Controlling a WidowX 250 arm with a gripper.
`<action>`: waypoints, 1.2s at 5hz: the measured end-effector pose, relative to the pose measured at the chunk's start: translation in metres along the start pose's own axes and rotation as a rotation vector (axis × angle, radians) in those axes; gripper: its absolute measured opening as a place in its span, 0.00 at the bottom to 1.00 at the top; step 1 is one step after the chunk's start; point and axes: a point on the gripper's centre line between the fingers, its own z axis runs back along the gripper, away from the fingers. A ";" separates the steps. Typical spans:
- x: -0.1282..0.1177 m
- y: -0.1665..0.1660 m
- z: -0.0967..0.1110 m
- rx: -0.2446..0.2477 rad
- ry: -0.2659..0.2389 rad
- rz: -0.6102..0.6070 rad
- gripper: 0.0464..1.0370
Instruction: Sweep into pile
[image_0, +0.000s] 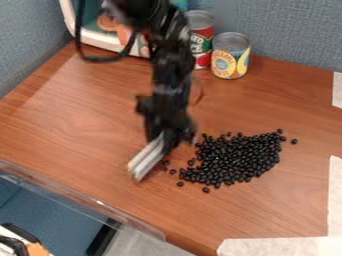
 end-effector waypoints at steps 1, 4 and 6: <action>-0.004 -0.004 -0.002 -0.022 -0.057 0.095 0.33; 0.021 -0.047 0.002 -0.107 -0.145 0.255 0.33; 0.030 -0.071 0.009 -0.145 -0.152 0.260 0.33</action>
